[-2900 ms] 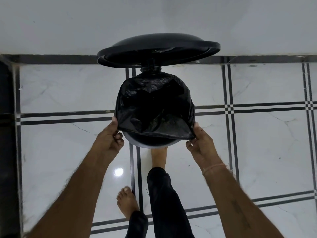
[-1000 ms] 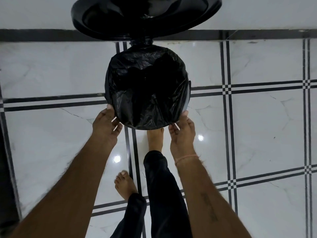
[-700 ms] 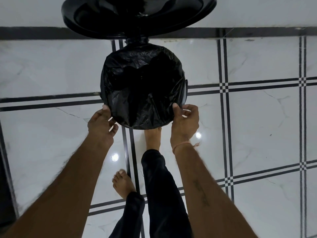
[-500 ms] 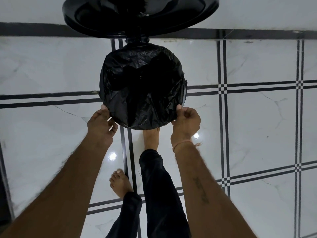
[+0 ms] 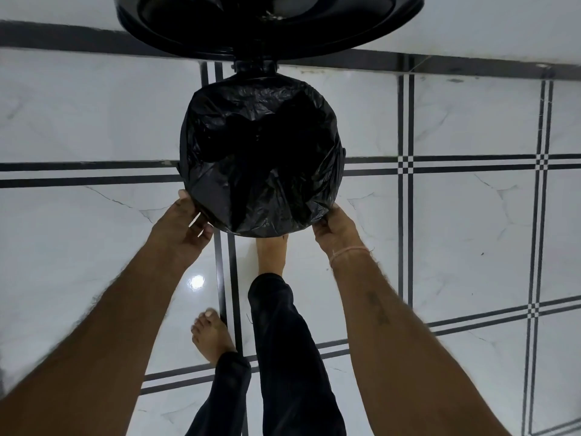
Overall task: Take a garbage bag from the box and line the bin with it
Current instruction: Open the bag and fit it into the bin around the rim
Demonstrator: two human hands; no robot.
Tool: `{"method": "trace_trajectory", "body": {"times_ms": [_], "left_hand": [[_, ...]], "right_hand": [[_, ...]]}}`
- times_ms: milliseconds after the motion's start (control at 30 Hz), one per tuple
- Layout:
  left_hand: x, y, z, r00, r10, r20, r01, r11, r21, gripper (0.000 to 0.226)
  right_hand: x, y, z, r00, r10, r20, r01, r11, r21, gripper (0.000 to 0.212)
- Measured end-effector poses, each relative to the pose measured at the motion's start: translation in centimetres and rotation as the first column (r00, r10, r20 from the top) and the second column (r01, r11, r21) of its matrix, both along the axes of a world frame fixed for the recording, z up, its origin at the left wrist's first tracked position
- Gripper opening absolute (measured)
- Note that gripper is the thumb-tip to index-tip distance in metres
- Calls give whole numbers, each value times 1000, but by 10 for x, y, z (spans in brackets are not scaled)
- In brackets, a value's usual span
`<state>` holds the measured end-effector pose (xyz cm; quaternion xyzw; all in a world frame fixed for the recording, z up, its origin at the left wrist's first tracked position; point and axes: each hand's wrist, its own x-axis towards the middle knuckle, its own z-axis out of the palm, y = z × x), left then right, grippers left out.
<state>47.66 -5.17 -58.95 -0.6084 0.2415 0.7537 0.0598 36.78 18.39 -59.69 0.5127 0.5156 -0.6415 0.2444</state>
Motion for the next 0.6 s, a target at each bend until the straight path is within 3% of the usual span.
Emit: {"method": "trace_trajectory", "body": {"times_ms": [67, 167, 400, 500, 600], "left_hand": [[-4, -2, 2, 1000, 10, 18, -9, 999, -34, 28], [-13, -1, 11, 999, 26, -31, -29, 997, -73, 40], [-21, -8, 9, 996, 3, 87, 8, 992, -127, 27], [-28, -7, 7, 989, 31, 146, 0, 979, -202, 26], [-35, -10, 7, 986, 89, 141, -32, 932, -360, 35]], "right_hand": [[-3, -1, 2, 999, -28, -26, 27, 999, -45, 18], [-4, 5, 13, 992, 78, -98, -86, 993, -84, 42], [-16, 2, 19, 998, 40, -44, -41, 998, -38, 31], [-21, -3, 19, 998, 56, -13, -54, 996, 69, 24], [-30, -12, 26, 986, 104, -129, -73, 972, 224, 24]]}}
